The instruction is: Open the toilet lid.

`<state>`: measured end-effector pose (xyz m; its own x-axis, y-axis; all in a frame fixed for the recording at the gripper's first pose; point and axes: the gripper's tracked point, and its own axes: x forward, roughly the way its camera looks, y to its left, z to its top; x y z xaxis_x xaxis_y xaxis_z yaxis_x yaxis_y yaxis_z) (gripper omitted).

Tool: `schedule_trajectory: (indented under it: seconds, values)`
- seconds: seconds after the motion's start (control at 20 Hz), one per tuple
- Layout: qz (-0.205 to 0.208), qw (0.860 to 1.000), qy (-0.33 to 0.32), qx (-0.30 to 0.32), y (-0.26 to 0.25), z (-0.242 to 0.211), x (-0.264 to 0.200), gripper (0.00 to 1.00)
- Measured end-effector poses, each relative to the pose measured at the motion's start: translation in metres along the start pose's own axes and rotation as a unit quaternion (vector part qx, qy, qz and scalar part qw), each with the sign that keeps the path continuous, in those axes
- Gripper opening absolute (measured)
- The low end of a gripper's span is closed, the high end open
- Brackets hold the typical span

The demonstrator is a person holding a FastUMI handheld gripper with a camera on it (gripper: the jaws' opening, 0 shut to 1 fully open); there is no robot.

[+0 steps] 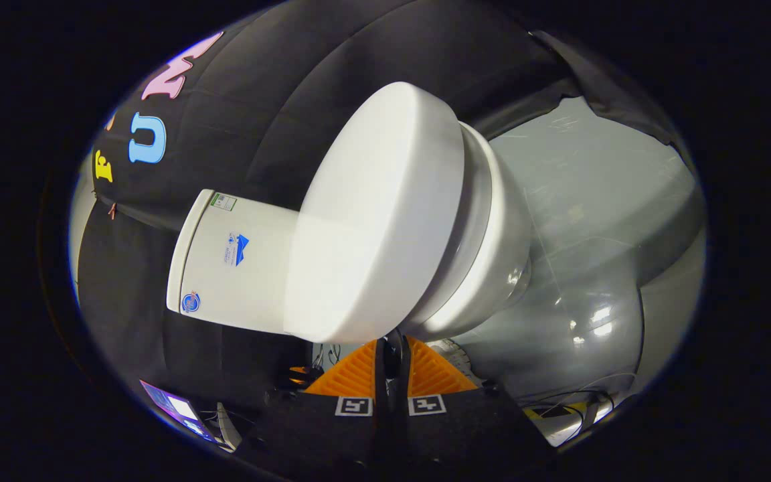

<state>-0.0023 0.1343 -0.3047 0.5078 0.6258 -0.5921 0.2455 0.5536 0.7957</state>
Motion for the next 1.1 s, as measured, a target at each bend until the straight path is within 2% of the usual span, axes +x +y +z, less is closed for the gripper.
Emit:
schedule_trajectory:
  seconds: [0.25,0.4,0.55,0.7,0.85,0.95,1.1]
  values:
    - [0.021,1.000,-0.015,-0.013,0.023,0.007,-0.013,0.05]
    - [0.020,0.997,-0.022,-0.072,0.054,0.014,-0.026,0.05]
    - [0.022,0.988,-0.034,-0.147,0.098,0.022,-0.042,0.05]
    - [0.024,0.971,-0.059,-0.229,0.149,0.026,-0.060,0.05]
    - [-0.004,0.943,-0.081,-0.323,0.201,0.025,-0.058,0.05]
    - [-0.004,0.925,-0.092,-0.368,0.229,0.023,-0.061,0.05]
    - [0.007,0.916,-0.101,-0.388,0.265,0.016,-0.045,0.05]
